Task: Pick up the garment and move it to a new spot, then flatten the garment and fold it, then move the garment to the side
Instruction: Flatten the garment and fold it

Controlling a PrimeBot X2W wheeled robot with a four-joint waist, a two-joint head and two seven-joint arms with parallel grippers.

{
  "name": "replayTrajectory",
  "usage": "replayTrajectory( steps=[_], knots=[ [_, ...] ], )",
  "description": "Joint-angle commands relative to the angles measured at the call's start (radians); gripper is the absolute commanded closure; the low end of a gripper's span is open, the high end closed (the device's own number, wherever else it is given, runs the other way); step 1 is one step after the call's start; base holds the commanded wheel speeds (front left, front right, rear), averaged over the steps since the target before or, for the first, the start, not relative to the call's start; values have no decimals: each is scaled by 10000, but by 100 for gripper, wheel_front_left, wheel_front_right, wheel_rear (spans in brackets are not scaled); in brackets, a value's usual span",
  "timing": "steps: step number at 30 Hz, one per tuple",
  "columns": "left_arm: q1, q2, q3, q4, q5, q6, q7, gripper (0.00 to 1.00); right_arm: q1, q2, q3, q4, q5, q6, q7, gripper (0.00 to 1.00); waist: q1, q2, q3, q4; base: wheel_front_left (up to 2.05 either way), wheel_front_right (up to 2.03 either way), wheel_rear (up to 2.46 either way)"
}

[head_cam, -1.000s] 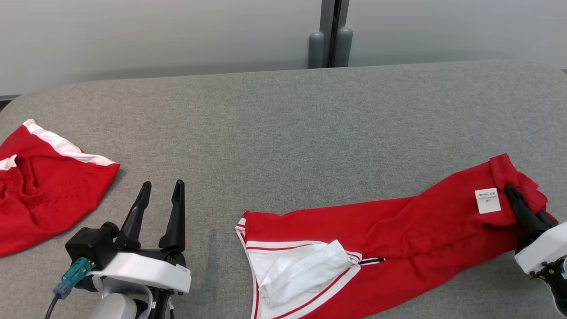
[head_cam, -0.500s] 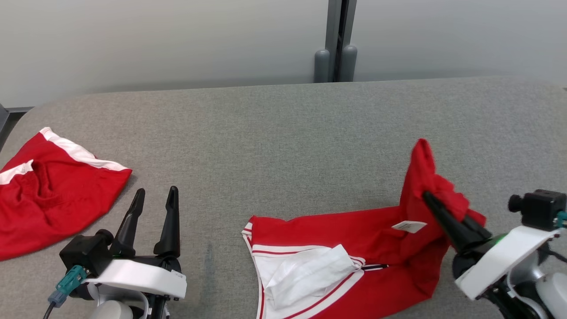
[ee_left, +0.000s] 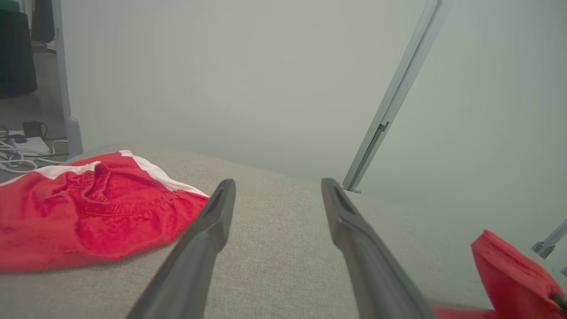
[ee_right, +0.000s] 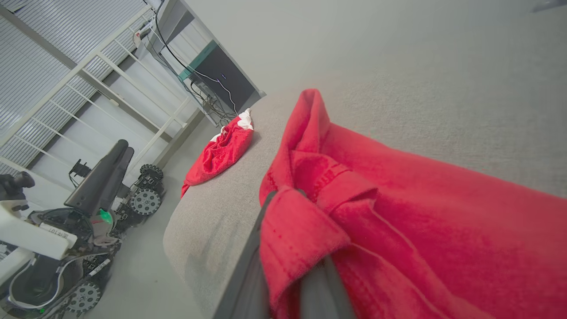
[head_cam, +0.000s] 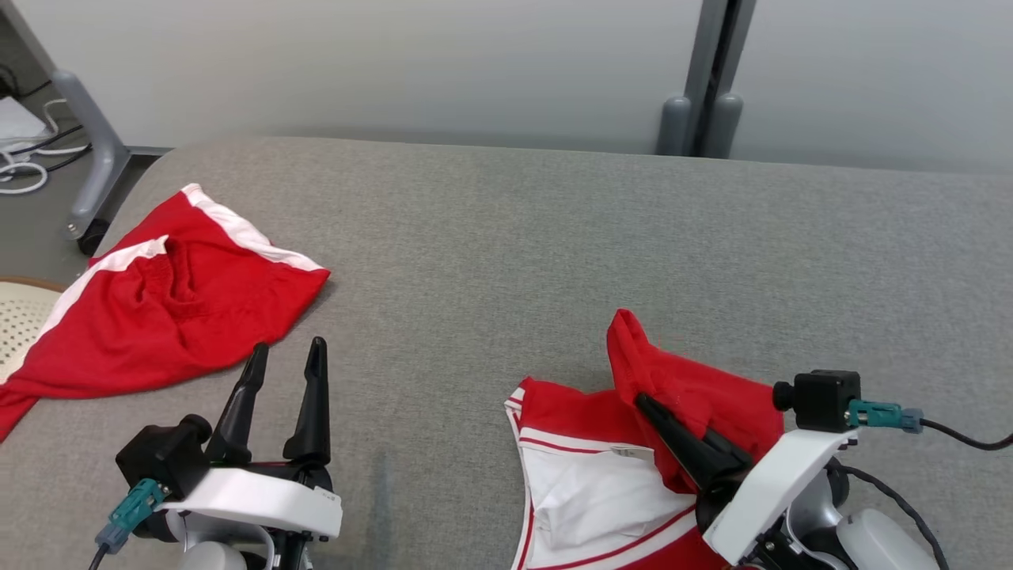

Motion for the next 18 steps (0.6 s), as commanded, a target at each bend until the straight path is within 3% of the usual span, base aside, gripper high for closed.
replayTrajectory(
  steps=[1,8,16,17,18],
  knots=[
    [140,62,35,-6,-59,8,4,0,-102,58,-34,124,-25,12,-22,100,0,0,24,283,0,0,0],
    [77,27,19,70,-92,-38,7,0,-368,555,242,1056,-85,14,240,100,0,0,125,826,0,0,0],
    [39,7,44,111,-91,23,1,0,-615,814,527,1698,-162,17,285,100,0,0,248,996,0,0,0],
    [39,18,57,118,-96,32,0,0,-641,830,562,1731,-152,18,307,85,0,0,252,978,0,0,0],
    [33,31,71,128,-103,40,0,0,-649,842,604,1754,-134,18,324,60,0,0,254,949,0,0,0]
  ],
)
